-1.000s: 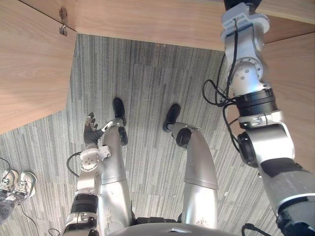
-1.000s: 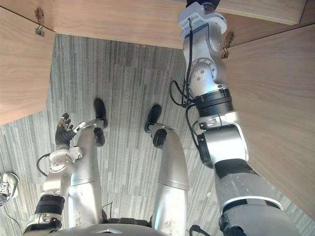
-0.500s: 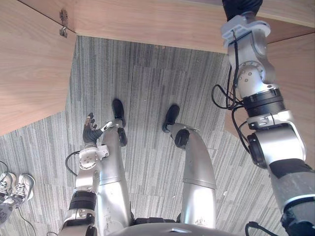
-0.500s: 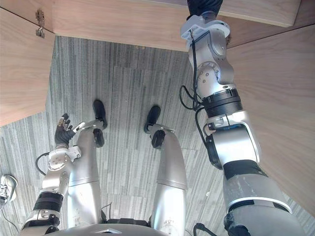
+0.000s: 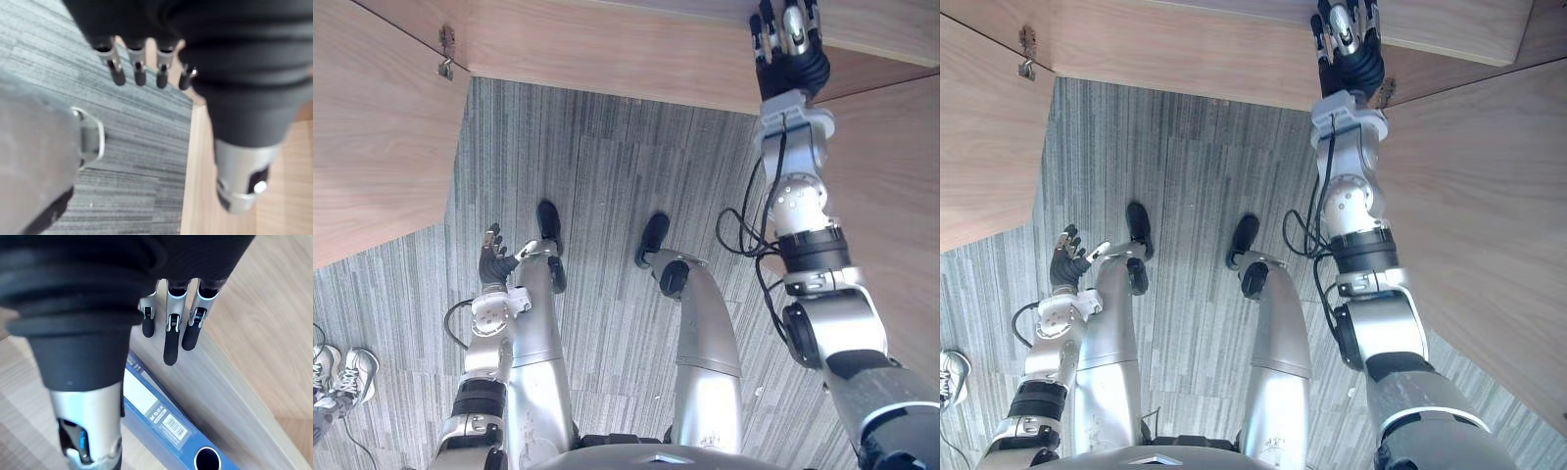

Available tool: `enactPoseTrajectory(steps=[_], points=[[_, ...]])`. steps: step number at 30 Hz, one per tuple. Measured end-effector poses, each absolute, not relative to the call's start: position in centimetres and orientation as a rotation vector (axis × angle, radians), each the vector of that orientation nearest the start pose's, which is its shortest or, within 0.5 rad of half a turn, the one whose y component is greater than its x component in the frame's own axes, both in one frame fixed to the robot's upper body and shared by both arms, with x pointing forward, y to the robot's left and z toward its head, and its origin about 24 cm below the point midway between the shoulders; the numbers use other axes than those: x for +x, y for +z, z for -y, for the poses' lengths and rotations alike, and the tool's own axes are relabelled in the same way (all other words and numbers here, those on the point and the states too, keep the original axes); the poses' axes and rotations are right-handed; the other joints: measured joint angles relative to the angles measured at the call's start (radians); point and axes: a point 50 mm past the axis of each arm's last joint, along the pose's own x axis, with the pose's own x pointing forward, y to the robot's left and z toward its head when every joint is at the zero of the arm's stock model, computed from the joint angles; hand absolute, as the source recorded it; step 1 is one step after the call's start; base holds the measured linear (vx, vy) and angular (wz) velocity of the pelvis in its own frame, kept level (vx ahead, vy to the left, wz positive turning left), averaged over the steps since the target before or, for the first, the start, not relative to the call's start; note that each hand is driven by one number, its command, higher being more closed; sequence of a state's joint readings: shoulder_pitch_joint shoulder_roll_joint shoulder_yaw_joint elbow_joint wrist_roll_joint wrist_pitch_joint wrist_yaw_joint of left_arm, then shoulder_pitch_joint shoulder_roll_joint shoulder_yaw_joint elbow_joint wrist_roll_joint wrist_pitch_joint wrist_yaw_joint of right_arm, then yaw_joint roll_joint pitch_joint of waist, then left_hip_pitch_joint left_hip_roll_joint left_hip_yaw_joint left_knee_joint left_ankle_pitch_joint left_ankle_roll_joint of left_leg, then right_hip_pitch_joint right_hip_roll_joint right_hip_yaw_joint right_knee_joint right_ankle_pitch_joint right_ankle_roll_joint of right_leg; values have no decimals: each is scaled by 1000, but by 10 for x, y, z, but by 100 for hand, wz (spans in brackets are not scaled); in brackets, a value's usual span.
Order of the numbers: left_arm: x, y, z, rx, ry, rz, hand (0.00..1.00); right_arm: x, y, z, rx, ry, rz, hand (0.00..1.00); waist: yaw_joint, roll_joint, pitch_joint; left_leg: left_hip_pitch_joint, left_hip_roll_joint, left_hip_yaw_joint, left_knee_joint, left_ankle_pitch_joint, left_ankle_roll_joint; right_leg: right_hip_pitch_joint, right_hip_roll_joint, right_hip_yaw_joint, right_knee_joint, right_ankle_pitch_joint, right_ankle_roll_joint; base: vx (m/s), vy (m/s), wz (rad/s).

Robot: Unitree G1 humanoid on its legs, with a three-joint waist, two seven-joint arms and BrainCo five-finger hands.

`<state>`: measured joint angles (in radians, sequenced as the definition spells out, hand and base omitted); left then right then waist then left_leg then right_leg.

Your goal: Walk over to the cabinet, pick up the folder, carry it to the office cabinet, place the folder inside the office cabinet, then close the office cabinet door

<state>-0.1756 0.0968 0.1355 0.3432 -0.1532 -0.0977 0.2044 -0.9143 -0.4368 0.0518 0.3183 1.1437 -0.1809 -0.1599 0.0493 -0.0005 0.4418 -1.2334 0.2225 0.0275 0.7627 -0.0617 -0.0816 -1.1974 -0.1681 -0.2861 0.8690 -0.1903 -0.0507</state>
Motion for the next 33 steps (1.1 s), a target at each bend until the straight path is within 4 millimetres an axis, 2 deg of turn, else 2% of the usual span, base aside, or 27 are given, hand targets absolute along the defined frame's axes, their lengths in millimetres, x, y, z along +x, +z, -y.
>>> enactPoseTrajectory(steps=[4,6,9,12,15,16,19,24,33], points=[[280,20,-204,-74,328,-71,0,357,257,190,779,132,569,0,-1,-1,-1,17,0,3,-10,-3,5,14,0,1,-7,0,0,0,0,0],[280,22,-205,-74,334,-63,0,346,248,190,749,135,582,0,0,-5,-5,21,0,7,-16,-3,5,15,0,2,-10,-1,1,0,0,0],[280,23,-207,-75,343,-58,0,322,240,189,585,108,658,0,-5,-5,-5,20,0,9,-15,-5,7,15,0,4,-13,-2,2,0,0,0],[280,24,-206,-67,353,-55,0,303,239,194,415,-27,752,0,-11,-5,-5,20,0,13,-13,-9,11,15,1,6,-17,-2,4,0,0,0],[281,29,-203,-43,349,-32,0,287,244,186,231,-159,847,0,-18,-6,-6,20,1,16,-11,-14,10,15,2,10,-20,-2,6,1,-5,-2],[281,32,-202,-28,353,-21,0,283,247,181,165,-206,881,100,-20,-6,-6,20,3,18,-9,-17,10,15,3,12,-20,-2,7,2,-10,-5],[282,33,-200,-17,361,-18,0,275,252,167,35,-255,940,100,-17,-6,-6,19,13,23,5,-29,7,15,12,20,-20,-4,9,4,-13,-12],[282,33,-198,-15,360,-18,0,276,252,147,-156,-254,963,100,-19,-6,-6,19,15,25,8,-37,7,15,14,22,-20,-7,13,2,-2,-2],[282,33,-198,1,361,-17,0,278,268,122,-313,-198,1054,100,-14,-5,-6,2,21,16,76,-78,8,6,12,28,30,-37,18,2,0,-2]])
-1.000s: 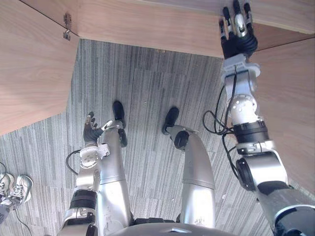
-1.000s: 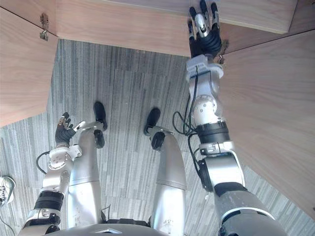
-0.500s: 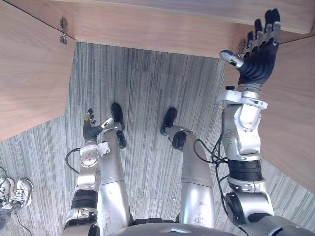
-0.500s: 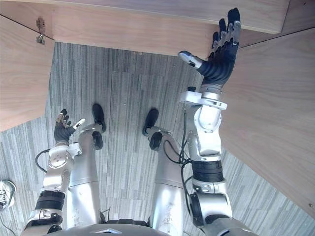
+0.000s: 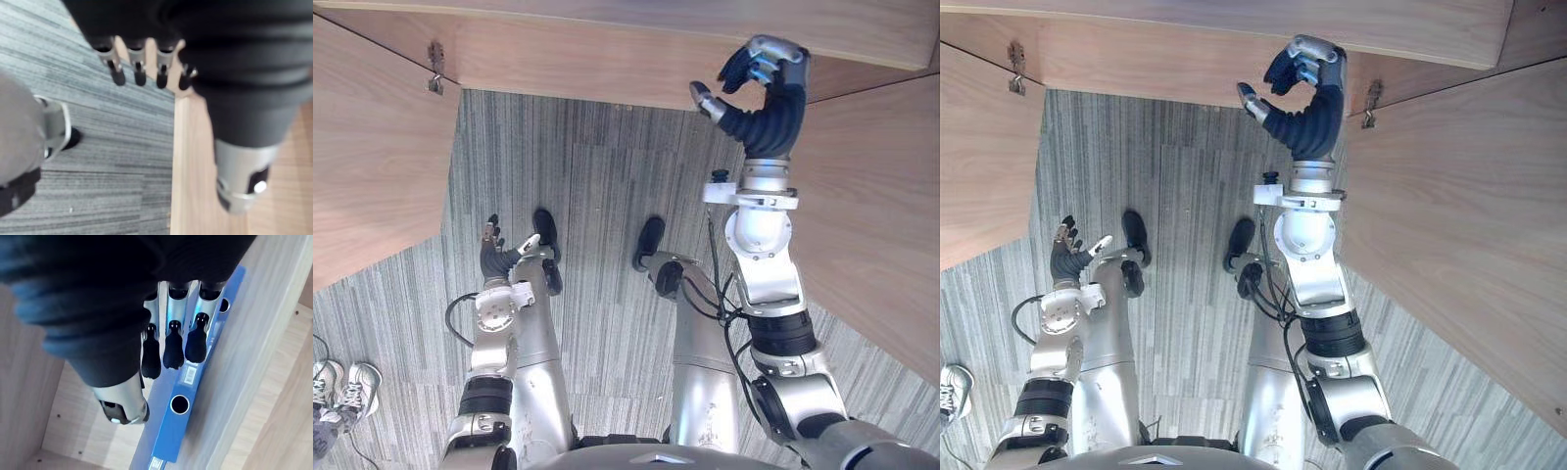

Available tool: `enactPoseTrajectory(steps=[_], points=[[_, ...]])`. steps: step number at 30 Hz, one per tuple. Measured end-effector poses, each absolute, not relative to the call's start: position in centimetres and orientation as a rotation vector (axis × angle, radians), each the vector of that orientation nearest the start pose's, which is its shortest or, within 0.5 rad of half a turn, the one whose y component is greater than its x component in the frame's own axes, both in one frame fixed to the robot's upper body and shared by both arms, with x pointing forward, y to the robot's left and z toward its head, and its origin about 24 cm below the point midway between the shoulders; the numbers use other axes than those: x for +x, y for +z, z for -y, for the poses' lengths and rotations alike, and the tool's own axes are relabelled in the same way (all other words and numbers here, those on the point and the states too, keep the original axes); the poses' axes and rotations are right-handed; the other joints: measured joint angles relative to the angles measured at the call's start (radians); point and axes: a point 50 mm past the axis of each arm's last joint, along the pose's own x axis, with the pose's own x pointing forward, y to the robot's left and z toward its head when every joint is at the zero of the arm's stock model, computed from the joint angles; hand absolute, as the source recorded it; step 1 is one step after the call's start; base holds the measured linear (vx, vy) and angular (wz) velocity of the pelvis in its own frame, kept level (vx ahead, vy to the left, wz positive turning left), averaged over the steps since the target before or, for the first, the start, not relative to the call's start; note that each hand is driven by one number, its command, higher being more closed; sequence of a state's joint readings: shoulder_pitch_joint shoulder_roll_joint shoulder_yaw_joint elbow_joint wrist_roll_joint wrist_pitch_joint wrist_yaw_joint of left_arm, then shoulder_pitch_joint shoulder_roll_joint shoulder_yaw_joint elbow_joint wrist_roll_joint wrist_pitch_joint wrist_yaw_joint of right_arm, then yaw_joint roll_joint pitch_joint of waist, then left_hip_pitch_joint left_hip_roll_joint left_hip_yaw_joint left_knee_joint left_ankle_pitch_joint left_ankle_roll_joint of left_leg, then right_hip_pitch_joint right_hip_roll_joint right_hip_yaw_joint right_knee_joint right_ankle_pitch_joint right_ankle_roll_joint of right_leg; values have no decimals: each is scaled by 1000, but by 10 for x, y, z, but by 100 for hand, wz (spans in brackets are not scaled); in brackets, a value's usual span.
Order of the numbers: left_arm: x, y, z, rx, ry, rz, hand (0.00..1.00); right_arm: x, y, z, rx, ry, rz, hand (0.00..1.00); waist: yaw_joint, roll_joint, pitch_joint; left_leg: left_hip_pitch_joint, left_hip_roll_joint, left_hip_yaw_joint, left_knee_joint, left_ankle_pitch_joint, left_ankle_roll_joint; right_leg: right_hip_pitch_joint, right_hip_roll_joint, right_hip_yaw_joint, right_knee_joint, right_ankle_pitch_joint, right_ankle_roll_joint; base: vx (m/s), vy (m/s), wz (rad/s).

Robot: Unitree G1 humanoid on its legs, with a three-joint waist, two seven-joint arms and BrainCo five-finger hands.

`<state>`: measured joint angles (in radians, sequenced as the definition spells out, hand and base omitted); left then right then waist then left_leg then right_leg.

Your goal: Walk over to the cabinet, pick up the folder, carry it to the office cabinet, place the folder inside the office cabinet, then close the office cabinet door

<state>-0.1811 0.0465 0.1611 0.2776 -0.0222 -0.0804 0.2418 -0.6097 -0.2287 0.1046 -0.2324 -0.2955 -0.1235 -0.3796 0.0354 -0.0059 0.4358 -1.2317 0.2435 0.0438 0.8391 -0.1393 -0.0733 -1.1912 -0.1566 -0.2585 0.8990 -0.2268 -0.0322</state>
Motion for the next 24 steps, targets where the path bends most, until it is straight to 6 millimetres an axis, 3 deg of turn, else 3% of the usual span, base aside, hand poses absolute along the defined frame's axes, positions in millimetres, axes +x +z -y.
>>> enactPoseTrajectory(steps=[2,10,18,24], points=[[281,32,-198,7,362,-20,0,285,271,115,-355,-182,1059,100,5,-9,-24,-25,0,-1,12,-3,-2,-28,-3,2,18,-5,-3,0,0,0],[280,30,-199,8,372,-23,0,313,299,97,-500,-120,1068,100,18,-10,-27,-50,-5,-15,43,-7,-6,-50,-14,-3,64,-26,-6,0,-6,5],[280,29,-201,8,385,-16,0,333,328,94,-508,-113,1045,100,23,-10,-27,-91,-7,-19,42,-2,-5,-90,-18,-7,68,-21,-14,0,0,0],[279,31,-203,-12,407,8,0,343,345,97,-423,-102,1007,100,25,-10,-26,-103,-7,-21,42,-2,-5,-98,-18,-9,66,-22,-12,0,0,0]])
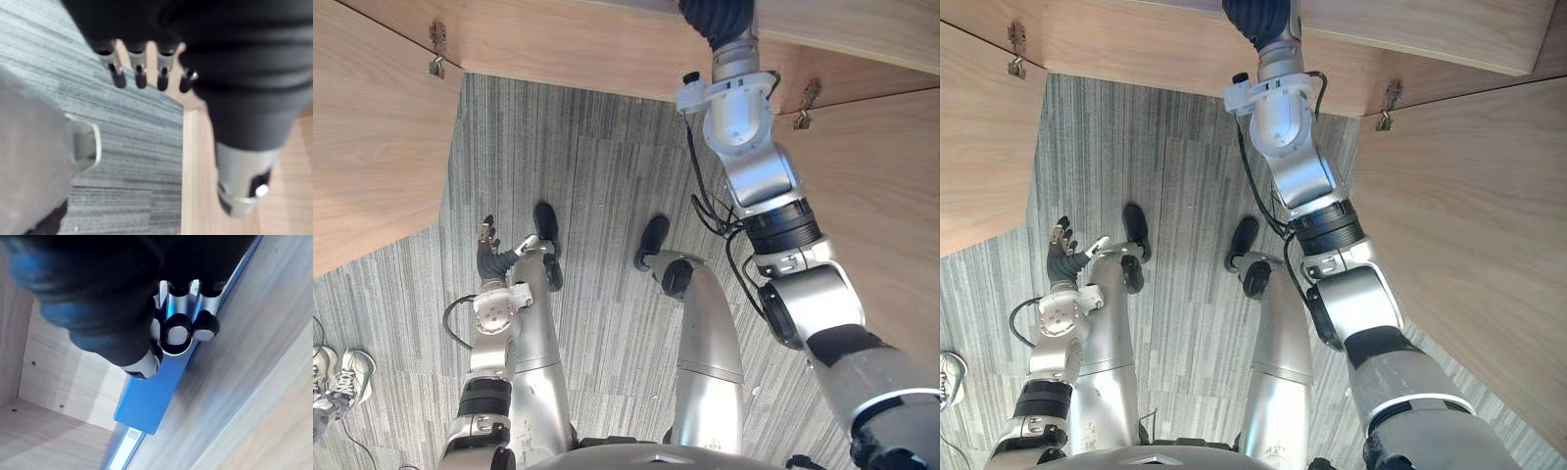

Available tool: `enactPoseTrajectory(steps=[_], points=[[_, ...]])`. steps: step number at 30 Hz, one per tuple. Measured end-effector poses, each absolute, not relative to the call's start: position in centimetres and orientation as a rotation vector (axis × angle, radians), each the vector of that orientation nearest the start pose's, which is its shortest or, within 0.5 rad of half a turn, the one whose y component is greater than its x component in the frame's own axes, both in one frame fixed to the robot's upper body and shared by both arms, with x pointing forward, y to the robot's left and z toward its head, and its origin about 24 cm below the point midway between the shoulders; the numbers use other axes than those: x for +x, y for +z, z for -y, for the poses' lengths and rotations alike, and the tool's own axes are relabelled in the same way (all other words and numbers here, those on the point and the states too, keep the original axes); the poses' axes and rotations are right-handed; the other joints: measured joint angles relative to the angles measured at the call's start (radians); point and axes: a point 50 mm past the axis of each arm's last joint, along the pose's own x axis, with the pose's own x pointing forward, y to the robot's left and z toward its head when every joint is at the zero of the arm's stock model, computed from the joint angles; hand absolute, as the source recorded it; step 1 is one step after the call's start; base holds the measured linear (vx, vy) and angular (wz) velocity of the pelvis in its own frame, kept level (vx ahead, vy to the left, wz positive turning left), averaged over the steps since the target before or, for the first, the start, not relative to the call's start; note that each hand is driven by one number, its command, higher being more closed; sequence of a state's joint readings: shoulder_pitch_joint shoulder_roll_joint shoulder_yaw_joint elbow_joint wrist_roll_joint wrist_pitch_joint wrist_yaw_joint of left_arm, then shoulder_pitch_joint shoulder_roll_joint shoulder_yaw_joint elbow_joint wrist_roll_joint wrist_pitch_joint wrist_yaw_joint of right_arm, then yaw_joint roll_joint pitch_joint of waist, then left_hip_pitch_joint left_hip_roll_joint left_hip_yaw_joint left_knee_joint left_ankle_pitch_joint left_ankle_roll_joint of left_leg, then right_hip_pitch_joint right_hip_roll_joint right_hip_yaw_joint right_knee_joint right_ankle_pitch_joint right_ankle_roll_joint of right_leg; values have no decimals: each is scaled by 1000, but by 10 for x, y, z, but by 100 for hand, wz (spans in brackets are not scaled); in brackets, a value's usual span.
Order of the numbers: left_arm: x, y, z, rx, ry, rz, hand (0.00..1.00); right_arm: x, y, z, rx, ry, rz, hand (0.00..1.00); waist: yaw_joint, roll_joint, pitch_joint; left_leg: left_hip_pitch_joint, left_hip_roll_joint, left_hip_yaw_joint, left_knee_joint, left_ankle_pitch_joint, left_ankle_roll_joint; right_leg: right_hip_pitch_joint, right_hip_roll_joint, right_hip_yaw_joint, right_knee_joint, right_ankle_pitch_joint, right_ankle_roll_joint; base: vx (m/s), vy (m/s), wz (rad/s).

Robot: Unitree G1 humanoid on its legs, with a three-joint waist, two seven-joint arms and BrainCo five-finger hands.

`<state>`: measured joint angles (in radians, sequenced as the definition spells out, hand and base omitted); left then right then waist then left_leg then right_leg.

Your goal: Walk over to the cabinet, pick up the folder, carry it to the office cabinet, place the folder inside the office cabinet, then close the office cabinet door

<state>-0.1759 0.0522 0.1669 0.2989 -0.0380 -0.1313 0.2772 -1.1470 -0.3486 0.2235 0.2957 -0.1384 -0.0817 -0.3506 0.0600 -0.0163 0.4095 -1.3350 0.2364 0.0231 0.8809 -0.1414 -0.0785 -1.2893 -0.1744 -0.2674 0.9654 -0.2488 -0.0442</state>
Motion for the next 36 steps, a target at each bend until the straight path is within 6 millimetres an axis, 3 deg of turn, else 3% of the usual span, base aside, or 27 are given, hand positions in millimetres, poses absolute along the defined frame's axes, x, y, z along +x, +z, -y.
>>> enactPoseTrajectory(steps=[10,17,25,36], points=[[279,27,-212,-27,430,-3,0,362,365,115,-201,-109,893,100,4,1,2,-14,-14,-16,-36,18,-5,-4,-10,-24,-19,-2,3,13,15,6],[277,20,-217,-67,455,-33,0,362,387,118,-111,-104,895,100,6,1,5,-15,-20,-17,-67,31,-12,-4,-13,-32,-40,0,1,21,8,4],[276,18,-216,-109,462,-36,0,354,422,138,-70,-149,939,100,14,1,12,-6,-24,-22,-118,65,-21,-2,-16,-49,-58,2,-3,18,-13,6],[276,16,-215,-125,461,-41,0,366,422,155,40,-158,848,100,14,2,13,13,-32,-22,-177,113,-21,9,-18,-64,-98,30,-14,5,-12,3]])
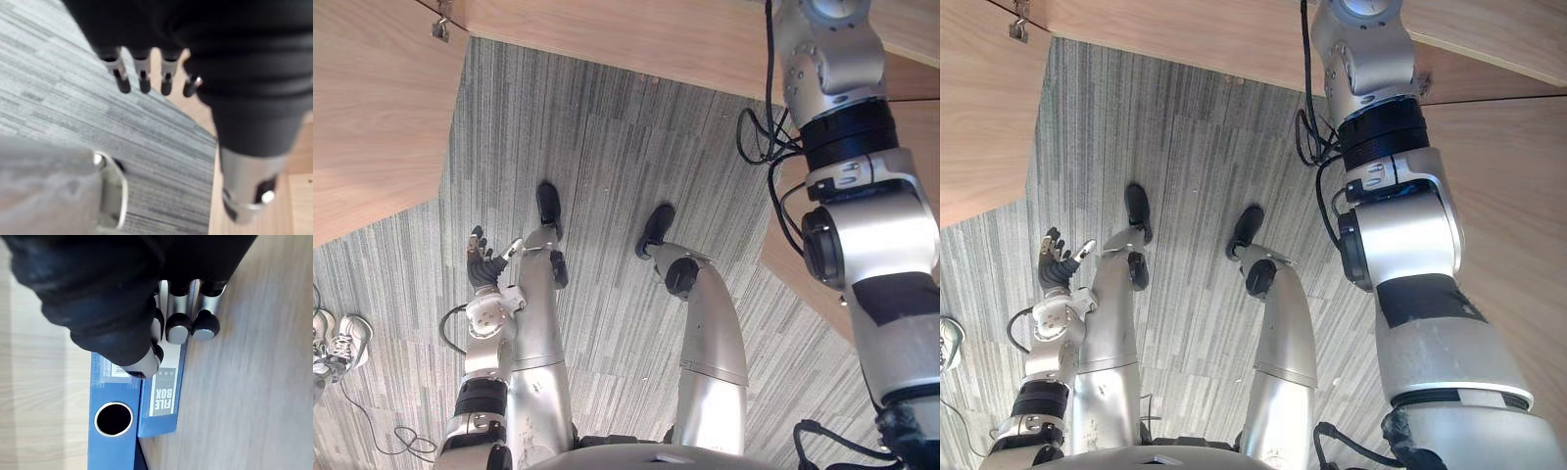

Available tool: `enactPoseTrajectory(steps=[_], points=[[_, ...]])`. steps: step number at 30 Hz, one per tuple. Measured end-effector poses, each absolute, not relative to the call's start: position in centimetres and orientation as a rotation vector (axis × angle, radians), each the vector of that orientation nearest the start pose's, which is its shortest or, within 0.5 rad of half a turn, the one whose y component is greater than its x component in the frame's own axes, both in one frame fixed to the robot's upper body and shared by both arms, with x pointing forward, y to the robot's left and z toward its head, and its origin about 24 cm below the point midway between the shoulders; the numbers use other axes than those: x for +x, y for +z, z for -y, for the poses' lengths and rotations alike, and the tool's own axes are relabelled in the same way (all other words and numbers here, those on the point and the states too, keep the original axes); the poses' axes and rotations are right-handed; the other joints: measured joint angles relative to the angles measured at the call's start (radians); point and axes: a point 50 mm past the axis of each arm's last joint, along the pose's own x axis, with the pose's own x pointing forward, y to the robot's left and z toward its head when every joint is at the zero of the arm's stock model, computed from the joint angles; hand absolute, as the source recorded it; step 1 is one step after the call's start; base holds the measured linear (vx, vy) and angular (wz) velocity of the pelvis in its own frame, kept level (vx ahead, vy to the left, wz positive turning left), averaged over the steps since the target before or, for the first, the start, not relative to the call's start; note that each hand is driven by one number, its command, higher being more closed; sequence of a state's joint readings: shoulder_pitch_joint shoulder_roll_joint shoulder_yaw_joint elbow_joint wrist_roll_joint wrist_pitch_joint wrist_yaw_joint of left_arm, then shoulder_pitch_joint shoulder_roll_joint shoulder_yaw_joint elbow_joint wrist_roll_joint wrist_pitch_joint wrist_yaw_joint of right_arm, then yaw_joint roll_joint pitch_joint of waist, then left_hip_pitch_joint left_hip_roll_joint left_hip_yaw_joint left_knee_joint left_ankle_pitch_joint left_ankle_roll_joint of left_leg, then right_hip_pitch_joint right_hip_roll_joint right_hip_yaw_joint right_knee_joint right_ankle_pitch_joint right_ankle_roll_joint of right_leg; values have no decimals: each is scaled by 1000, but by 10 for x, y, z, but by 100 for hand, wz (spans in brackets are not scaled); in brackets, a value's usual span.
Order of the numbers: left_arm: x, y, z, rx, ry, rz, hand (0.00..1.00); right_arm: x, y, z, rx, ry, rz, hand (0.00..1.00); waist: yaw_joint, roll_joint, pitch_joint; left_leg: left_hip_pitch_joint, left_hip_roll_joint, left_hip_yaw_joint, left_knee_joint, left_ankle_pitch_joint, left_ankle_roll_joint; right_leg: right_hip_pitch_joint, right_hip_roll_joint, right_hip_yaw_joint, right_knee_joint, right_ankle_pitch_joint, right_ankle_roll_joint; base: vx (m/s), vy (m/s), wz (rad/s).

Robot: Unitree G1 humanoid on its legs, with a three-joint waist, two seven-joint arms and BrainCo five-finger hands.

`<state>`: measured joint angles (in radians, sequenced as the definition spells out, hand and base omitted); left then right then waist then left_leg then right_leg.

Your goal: Walk over to the cabinet, pick up the folder, carry it to the office cabinet, place the folder inside the office cabinet, then close the office cabinet door

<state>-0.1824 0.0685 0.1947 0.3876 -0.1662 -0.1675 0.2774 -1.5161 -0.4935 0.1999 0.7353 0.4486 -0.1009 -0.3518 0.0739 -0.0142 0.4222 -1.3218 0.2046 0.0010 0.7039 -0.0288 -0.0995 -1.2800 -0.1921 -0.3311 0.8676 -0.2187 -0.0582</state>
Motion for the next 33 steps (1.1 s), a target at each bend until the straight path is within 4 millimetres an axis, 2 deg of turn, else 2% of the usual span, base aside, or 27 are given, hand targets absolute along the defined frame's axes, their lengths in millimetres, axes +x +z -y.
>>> enactPoseTrajectory(steps=[6,8,11,15,19,21,23,24,26,28,29,30,32,33], points=[[276,13,-215,-135,464,-56,0,370,417,165,68,-182,817,100,-4,0,0,21,-2,1,-10,8,0,24,0,-3,-11,8,-1,2,-14,1],[277,14,-214,-138,462,-56,0,366,416,166,86,-177,838,100,-4,0,0,27,-1,2,-8,8,0,29,0,-3,-10,8,-1,-1,-17,0],[280,16,-210,-149,456,-52,0,355,403,165,123,-144,892,100,-7,0,0,43,5,5,7,5,4,54,4,-3,-5,8,0,-4,-32,-3],[283,16,-207,-153,447,-64,0,332,366,170,174,-157,978,100,-19,-1,0,95,18,24,29,-13,15,105,8,6,1,-1,13,-20,-20,-7],[283,15,-205,-113,434,-79,0,307,323,171,139,-181,1025,100,-32,-2,-1,171,32,48,35,-47,20,180,11,15,-6,-7,16,-32,-7,-8],[283,14,-202,-98,424,-87,0,299,310,170,111,-185,1029,100,-36,-2,-3,207,34,57,35,-52,25,216,11,16,-11,-10,20,-7,-3,-2],[283,12,-200,-86,407,-102,0,288,287,154,64,-133,1020,100,-43,-6,-7,283,35,65,26,-68,26,295,13,16,-33,-15,26,0,0,0],[283,12,-201,-84,406,-104,0,286,281,149,50,-110,1010,100,-43,-8,-10,300,36,67,23,-71,26,312,15,16,-39,-15,27,30,6,-4],[278,6,-201,-56,405,-126,0,285,253,127,-43,-6,939,100,-43,-19,-54,359,39,80,9,-80,31,372,19,18,-67,-18,33,52,10,-5],[274,2,-201,-46,405,-140,0,283,237,117,-72,42,893,100,-43,-21,-70,397,39,82,5,-85,31,415,22,16,-83,-13,31,81,22,0],[269,-5,-201,-41,401,-167,0,277,213,105,-112,108,830,100,-43,-24,-92,454,38,89,-10,-96,31,475,23,15,-106,-14,34,108,30,1],[266,-8,-201,-38,401,-180,0,274,205,100,-130,133,806,100,-43,-25,-102,477,38,93,-17,-99,32,499,24,15,-120,-14,37,134,40,2],[255,-23,-199,-7,391,-242,0,262,169,83,-155,234,692,100,-45,-33,-139,576,31,113,-60,-106,38,596,26,16,-177,-6,53,117,43,0],[251,-28,-199,-1,389,-262,0,259,161,80,-150,255,659,100,-46,-33,-148,600,30,117,-69,-108,38,621,29,16,-195,-3,58,108,56,-5]])
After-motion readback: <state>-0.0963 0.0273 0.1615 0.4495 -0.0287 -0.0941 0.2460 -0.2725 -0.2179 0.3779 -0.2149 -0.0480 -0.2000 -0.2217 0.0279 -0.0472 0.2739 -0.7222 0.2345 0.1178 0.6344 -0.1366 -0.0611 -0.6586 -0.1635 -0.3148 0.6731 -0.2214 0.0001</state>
